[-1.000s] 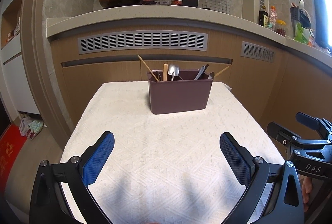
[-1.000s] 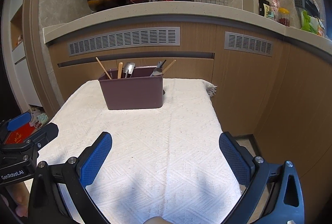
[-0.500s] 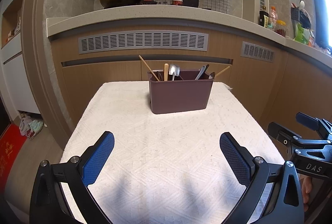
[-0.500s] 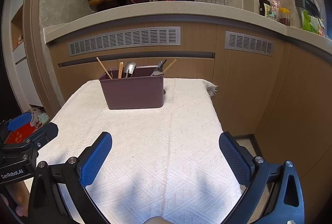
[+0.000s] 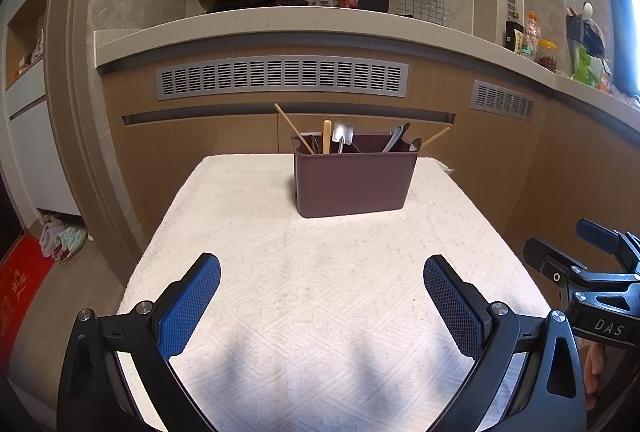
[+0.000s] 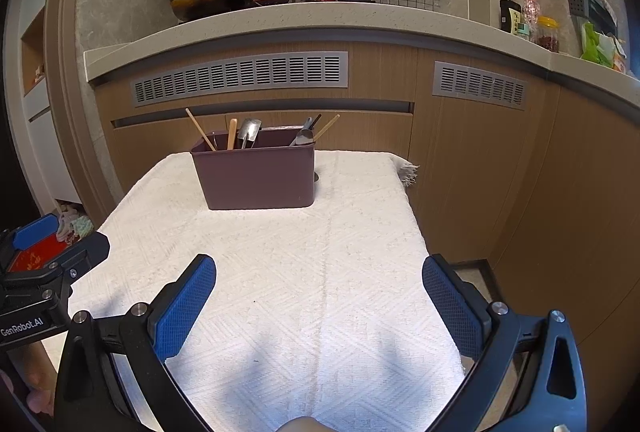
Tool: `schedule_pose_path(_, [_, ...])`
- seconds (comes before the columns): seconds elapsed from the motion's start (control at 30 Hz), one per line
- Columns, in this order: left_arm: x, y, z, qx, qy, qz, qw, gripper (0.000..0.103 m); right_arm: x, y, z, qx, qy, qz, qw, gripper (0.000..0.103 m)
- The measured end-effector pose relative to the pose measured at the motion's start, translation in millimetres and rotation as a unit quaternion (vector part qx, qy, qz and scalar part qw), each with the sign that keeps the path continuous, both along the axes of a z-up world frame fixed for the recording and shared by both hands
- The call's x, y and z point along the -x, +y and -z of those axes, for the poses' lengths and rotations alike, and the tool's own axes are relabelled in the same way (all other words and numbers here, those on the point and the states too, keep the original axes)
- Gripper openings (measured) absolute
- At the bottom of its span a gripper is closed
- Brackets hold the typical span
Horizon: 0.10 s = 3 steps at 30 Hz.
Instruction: Organize utensils
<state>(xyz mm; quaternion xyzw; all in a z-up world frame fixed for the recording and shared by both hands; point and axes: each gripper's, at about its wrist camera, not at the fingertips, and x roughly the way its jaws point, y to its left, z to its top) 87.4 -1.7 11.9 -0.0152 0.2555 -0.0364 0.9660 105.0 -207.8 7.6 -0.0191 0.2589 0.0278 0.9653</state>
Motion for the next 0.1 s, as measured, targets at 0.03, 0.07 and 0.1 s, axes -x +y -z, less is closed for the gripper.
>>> schedule_pose_path(0.03, [0.0,0.3,0.2,-0.001,-0.001,0.0,1.0,0.101,0.0,-0.4,0.0,-0.001,0.0,-0.001,1.0,0.103])
schedule_pose_path(0.07, [0.3,0.4,0.6,-0.002,-0.002,0.0,1.0,0.101,-0.1,-0.6,-0.1,-0.002,0.001,-0.001,1.0,0.103])
schedule_pose_path(0.1, [-0.4,0.7,1.0,-0.004,-0.002,0.0,1.0,0.101,0.1,-0.7,0.0,-0.002,0.0,-0.001,1.0,0.103])
